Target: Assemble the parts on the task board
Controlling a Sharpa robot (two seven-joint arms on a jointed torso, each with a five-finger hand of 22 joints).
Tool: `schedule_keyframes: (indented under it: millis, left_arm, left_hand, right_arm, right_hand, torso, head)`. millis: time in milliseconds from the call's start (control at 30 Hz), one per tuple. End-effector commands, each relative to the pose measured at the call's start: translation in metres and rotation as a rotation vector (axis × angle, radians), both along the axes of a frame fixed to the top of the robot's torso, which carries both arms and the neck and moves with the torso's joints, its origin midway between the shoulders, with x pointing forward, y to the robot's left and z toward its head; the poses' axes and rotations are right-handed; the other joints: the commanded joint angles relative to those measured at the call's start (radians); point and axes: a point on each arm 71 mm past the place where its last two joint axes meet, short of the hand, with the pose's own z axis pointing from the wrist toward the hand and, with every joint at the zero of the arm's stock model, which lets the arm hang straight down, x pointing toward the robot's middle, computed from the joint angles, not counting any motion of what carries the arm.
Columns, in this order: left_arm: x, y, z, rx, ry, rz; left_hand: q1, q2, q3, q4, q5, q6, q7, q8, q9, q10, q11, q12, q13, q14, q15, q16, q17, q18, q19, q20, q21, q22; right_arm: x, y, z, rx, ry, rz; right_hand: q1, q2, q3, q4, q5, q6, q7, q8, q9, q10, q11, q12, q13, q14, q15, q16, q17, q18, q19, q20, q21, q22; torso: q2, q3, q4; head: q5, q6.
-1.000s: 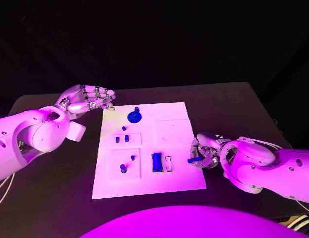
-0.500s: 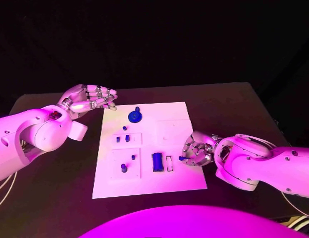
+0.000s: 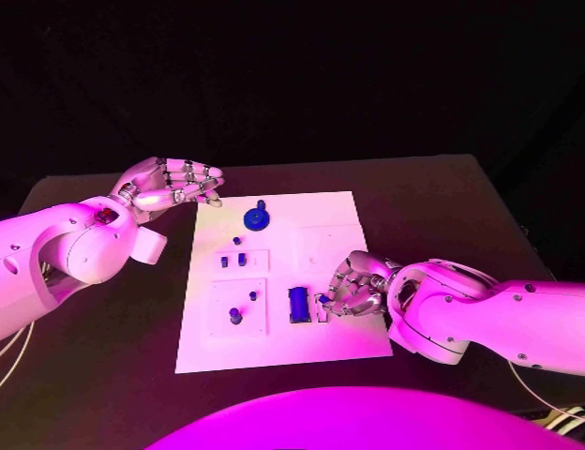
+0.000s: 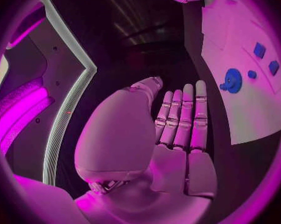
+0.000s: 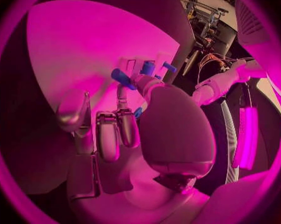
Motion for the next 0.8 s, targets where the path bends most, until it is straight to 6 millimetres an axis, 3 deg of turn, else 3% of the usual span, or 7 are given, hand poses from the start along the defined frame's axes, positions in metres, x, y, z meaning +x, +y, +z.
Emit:
schedule_keyframes:
  millis: [33, 800]
  left_arm:
    - [-0.001, -0.002, 0.001, -0.008, -0.004, -0.017]
    - [-0.002, -0.004, 0.001, 0.011, -0.002, -0.039]
  left_hand:
    - [-0.009, 0.001, 0.004, 0.002, -0.001, -0.004, 0.020, 0.004, -0.002, -0.009, 0.000, 0.004, 0.000, -0.007, 0.000, 0.004, -0.001, 0.006, -0.007, 0.000, -0.001, 0.001]
    - [-0.011, 0.003, 0.006, 0.003, -0.001, -0.004, 0.019, 0.005, -0.002, -0.009, 0.000, 0.004, 0.000, -0.007, 0.000, 0.005, -0.001, 0.006, -0.007, 0.001, -0.002, 0.001]
  right_arm:
    - [0.002, 0.002, -0.001, 0.006, -0.020, -0.021]
    - [0.004, 0.012, -0.010, -0.080, 0.003, 0.048]
  right_hand:
    - [-0.021, -0.002, -0.011, 0.006, -0.006, -0.003, -0.001, 0.003, 0.002, 0.035, -0.005, 0.006, 0.155, 0.087, -0.004, 0.007, 0.187, 0.000, 0.007, 0.002, 0.007, 0.099]
    - [-0.095, 0.013, -0.058, 0.028, -0.004, 0.009, -0.008, 0.020, 0.018, 0.036, -0.010, 0.004, 0.155, 0.086, -0.007, 0.006, 0.183, 0.001, 0.008, 0.000, -0.001, 0.099]
  torso:
    - [0.000, 0.0004, -0.0005]
    - [0.000, 0.0009, -0.0007]
  head:
    - [0.001, 0.000]
    - [0.003, -0.003]
